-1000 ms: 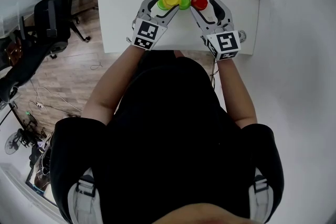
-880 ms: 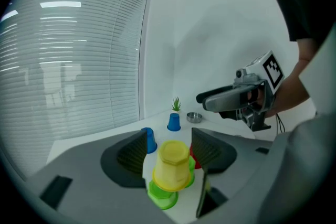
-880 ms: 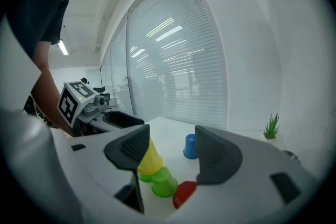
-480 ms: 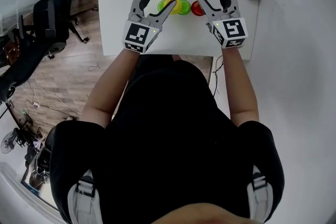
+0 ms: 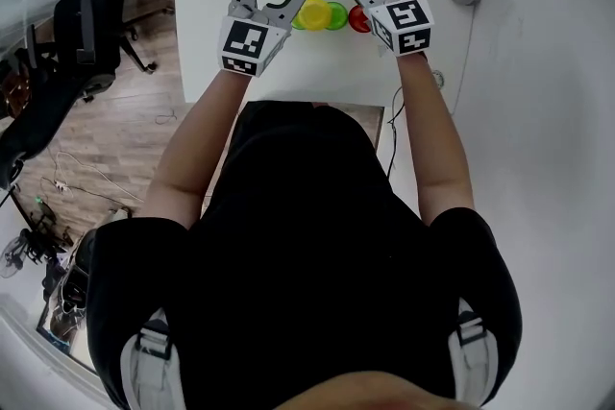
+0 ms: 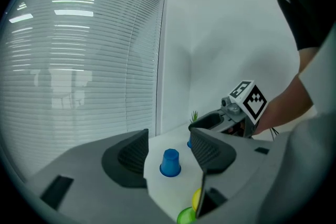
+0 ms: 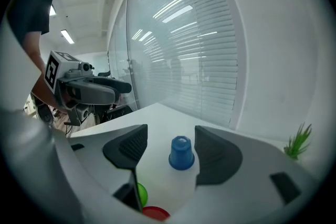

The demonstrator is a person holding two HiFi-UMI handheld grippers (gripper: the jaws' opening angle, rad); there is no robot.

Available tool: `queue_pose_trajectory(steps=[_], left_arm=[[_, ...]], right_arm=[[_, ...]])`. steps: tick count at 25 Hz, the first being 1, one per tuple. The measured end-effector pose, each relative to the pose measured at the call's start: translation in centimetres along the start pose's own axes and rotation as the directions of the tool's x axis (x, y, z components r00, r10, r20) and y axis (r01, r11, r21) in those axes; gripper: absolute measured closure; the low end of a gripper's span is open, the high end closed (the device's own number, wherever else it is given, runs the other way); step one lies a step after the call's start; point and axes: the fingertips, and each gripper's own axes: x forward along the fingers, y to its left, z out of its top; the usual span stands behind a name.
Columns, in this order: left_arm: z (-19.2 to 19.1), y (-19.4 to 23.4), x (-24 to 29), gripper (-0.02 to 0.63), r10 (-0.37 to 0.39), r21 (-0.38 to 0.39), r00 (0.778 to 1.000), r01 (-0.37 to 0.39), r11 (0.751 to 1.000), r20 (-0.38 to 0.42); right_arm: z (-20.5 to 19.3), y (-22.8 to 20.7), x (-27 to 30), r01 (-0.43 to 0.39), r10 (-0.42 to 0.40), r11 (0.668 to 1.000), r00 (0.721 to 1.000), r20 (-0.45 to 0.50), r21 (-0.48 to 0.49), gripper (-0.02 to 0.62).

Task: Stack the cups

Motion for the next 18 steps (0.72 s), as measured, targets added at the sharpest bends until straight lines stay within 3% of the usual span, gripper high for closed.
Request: queue_pose_trajectory(steps=[12,18], left_arm=[[-2.5,1.8,3.1,0.368,-0.020,-0.025,0.999,0.019,1.000,-0.049],[-3.2,2.3,3.5,0.370,-0.029,-0.036,0.997,0.027,0.999,-0.066]], right_arm=[[-4.6,-1.9,6.3,-0.036,0.034,0.999,0.983,-0.183,-0.006,0.310],[-7.0,-2.4,8.5,-0.038,0.030,0.999,0.964,-0.263,-0.027,0.336]])
